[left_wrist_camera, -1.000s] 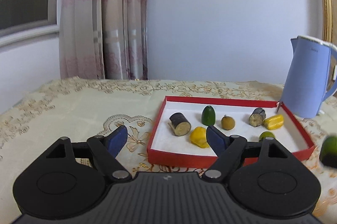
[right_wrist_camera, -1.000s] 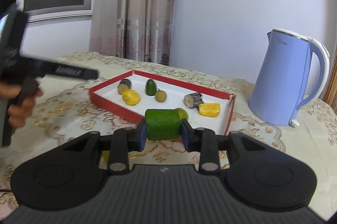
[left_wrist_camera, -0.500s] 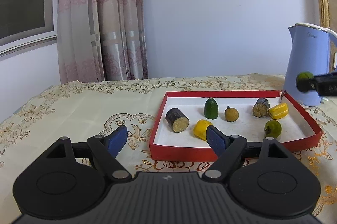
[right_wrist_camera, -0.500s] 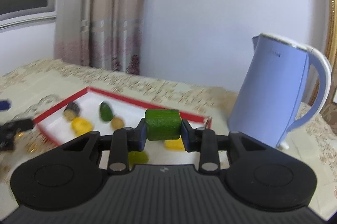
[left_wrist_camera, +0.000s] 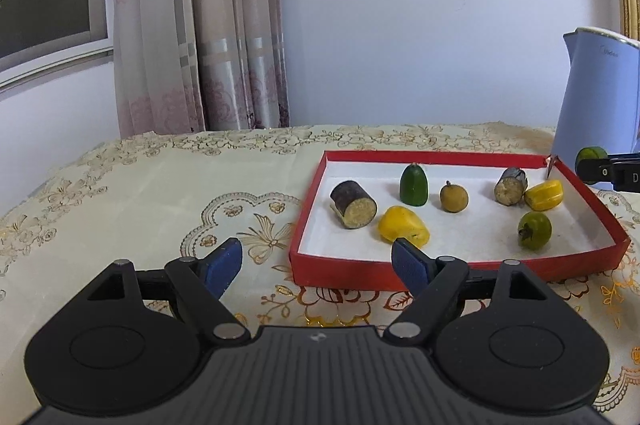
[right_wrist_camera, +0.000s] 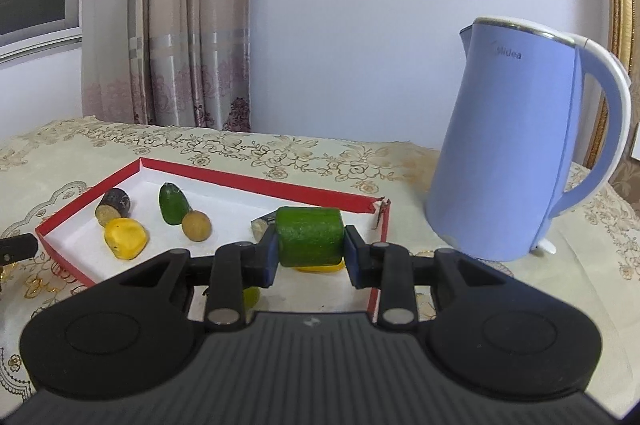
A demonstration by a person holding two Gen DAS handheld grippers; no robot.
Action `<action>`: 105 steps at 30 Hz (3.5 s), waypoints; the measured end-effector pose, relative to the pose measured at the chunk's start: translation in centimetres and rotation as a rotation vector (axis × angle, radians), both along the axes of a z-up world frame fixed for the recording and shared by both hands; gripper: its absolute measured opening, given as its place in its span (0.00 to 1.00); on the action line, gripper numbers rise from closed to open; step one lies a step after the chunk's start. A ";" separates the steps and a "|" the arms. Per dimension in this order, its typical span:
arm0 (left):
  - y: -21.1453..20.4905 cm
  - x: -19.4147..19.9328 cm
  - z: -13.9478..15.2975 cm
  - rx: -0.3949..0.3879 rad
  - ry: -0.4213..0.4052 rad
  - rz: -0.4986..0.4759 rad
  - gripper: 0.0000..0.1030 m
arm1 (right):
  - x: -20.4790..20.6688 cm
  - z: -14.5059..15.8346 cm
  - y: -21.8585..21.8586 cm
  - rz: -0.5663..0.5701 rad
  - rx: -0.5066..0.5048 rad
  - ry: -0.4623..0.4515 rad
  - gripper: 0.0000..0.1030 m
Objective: Organize fruits
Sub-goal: 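Carry the held cucumber piece over the red tray with the right gripper, then lower the cucumber piece into the tray and open the right gripper, then move the left gripper to the small brown longan on the table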
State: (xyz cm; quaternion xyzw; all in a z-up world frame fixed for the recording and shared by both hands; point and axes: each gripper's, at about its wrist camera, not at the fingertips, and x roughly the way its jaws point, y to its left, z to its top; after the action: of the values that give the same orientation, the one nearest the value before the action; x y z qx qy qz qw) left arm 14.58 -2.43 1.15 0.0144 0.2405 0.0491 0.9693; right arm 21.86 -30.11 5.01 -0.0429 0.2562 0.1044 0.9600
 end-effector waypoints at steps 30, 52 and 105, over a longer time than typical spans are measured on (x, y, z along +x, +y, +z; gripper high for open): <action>0.1 0.6 -0.8 0.012 0.030 0.027 0.80 | 1.1 -1.9 -0.1 -0.027 0.032 0.061 0.30; 0.2 0.5 -0.6 0.005 0.026 0.034 0.80 | 1.3 -2.2 -0.2 -0.034 0.030 0.064 0.33; -2.6 -2.7 -1.6 0.082 0.066 -0.241 0.80 | -12.1 -0.7 1.3 0.186 0.042 -0.057 0.54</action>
State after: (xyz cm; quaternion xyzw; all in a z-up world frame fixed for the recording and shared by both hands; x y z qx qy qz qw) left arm 11.85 -5.05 -0.46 0.0842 0.2668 -0.0585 0.9583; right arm 9.78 -28.86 4.29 -0.0493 0.2214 0.1971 0.9538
